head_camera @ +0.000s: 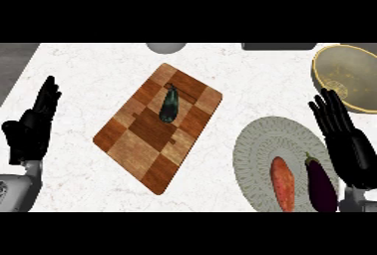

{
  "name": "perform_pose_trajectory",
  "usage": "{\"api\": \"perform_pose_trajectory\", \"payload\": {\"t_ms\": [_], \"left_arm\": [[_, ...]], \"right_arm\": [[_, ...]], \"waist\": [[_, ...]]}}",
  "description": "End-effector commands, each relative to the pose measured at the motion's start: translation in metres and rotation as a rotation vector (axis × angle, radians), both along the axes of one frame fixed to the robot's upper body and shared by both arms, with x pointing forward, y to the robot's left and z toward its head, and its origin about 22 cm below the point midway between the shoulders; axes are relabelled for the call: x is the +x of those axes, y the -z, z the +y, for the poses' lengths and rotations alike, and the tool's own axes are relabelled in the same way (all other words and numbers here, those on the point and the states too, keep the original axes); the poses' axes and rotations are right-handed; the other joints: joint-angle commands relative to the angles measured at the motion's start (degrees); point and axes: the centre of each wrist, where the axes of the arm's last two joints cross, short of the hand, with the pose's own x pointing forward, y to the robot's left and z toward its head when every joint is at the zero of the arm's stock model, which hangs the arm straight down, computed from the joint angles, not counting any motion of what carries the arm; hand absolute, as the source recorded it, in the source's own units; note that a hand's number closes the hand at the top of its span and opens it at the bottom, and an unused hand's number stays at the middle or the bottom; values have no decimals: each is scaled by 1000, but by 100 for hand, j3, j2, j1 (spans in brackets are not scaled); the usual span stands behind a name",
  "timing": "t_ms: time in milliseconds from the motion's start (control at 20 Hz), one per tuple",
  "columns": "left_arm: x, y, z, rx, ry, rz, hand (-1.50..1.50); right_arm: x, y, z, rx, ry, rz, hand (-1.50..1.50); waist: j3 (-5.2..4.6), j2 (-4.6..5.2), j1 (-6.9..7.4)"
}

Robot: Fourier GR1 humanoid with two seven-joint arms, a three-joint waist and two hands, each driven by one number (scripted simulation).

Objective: Pick the sweet potato from the placemat and place it in the bowl

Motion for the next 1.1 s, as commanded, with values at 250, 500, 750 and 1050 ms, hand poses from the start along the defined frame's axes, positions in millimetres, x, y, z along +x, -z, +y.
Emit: {"api": "perform_pose_trajectory", "payload": {"t_ms": [250,500,750,1050], "left_arm": [[-2,-14,10,-35,-17,-14,0],[-17,-1,5,-98,-25,51,0],[-8,-5,-3,-101,-34,45,0],[-18,-15,-6,-116,24,44,0]], "right_arm": [[-1,-98,-47,-277,-201,-323,150],[-67,-33,-98,-722,326,153,-150],[-140,-16,-51,-810,219,62,-150],[-153,-53,-50,-802,294,142,-150]], "waist": [[-47,-83,-68],[-49,-147,-342],[-47,-82,-243],[-48,-55,-61]]}}
